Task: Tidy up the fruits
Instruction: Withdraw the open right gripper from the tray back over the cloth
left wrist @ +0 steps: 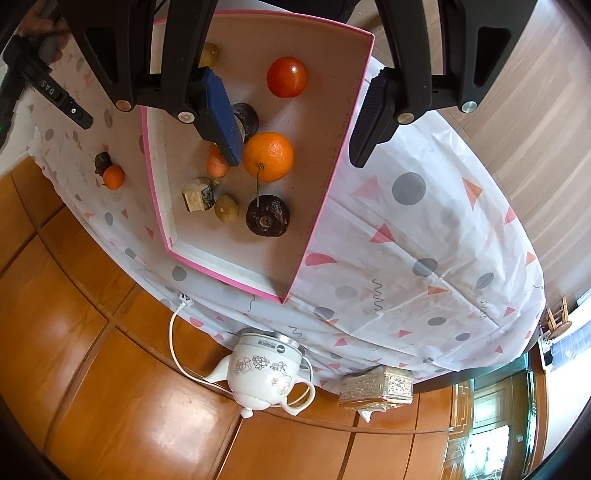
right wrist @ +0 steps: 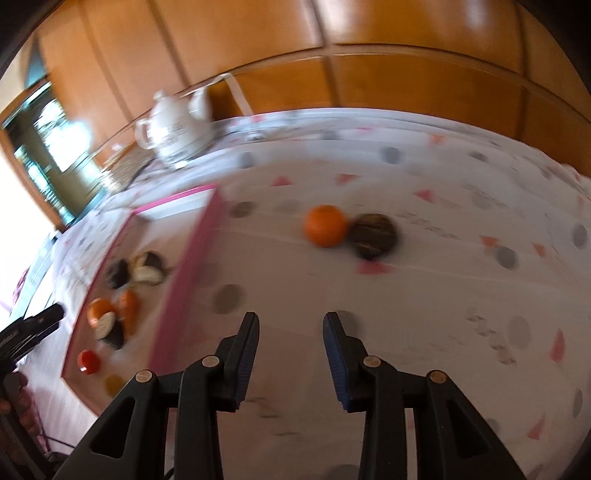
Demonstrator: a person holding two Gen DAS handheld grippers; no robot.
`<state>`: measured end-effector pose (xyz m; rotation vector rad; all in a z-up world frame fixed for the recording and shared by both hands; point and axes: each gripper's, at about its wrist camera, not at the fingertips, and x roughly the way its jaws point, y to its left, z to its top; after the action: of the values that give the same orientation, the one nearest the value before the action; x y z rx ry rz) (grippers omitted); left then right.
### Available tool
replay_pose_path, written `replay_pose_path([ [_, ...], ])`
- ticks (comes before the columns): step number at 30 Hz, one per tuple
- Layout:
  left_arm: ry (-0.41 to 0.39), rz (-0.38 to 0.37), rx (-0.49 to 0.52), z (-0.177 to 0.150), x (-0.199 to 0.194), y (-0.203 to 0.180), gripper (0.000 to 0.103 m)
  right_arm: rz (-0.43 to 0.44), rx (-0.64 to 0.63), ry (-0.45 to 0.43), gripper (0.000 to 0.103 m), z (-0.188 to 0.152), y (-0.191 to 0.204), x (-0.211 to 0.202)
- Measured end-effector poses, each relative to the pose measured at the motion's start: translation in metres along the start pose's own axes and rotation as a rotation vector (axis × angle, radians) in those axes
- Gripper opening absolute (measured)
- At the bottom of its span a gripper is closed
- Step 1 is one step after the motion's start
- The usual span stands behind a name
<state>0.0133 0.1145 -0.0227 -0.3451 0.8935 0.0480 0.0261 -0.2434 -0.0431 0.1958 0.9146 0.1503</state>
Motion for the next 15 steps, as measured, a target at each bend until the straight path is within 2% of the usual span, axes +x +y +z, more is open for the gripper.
replay_pose_path([
  [15,0.01,0.008,0.033,-0.002,0.002,-0.01,0.06,-0.28,0.232,-0.059,0.036,-0.013,-0.104,-0.018],
])
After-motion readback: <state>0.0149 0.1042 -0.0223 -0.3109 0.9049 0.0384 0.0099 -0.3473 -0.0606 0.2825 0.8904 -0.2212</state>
